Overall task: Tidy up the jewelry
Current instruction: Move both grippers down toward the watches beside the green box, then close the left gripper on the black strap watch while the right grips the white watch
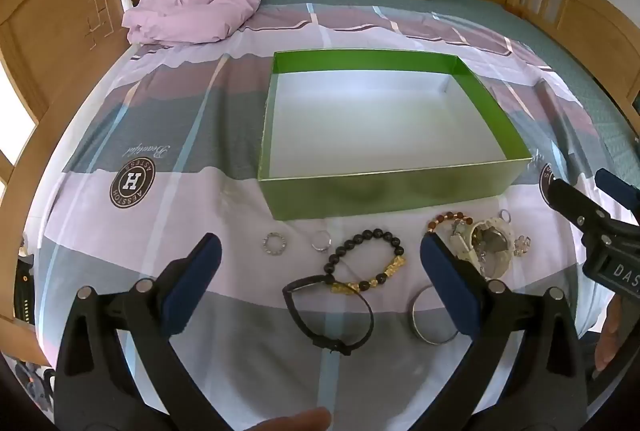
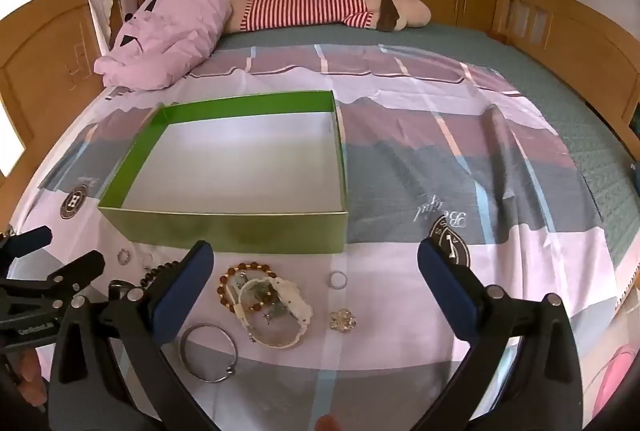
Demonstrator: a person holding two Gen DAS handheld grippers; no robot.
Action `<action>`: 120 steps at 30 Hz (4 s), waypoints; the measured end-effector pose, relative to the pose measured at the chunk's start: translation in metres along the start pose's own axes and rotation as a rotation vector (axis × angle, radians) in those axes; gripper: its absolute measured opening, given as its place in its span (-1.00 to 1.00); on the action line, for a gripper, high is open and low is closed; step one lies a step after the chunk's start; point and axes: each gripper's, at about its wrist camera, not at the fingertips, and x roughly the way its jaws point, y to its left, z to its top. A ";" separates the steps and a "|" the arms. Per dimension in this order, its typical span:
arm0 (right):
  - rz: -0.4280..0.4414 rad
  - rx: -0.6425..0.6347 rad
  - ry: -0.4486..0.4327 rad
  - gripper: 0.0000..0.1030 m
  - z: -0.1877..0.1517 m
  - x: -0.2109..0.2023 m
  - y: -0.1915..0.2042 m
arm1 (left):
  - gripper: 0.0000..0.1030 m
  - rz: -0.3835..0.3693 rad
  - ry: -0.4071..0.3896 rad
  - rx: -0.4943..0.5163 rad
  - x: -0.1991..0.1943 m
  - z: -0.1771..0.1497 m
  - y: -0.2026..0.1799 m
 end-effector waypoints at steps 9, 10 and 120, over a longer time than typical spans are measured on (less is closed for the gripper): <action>0.007 -0.004 0.021 0.97 -0.001 0.002 0.002 | 0.95 0.003 0.006 0.006 0.001 0.000 0.004; 0.010 -0.007 0.015 0.97 -0.002 0.002 0.002 | 0.95 0.004 0.007 0.006 0.001 0.000 0.003; 0.043 -0.098 0.397 -0.55 -0.044 0.090 0.010 | -0.23 -0.203 0.375 -0.134 0.081 -0.017 0.057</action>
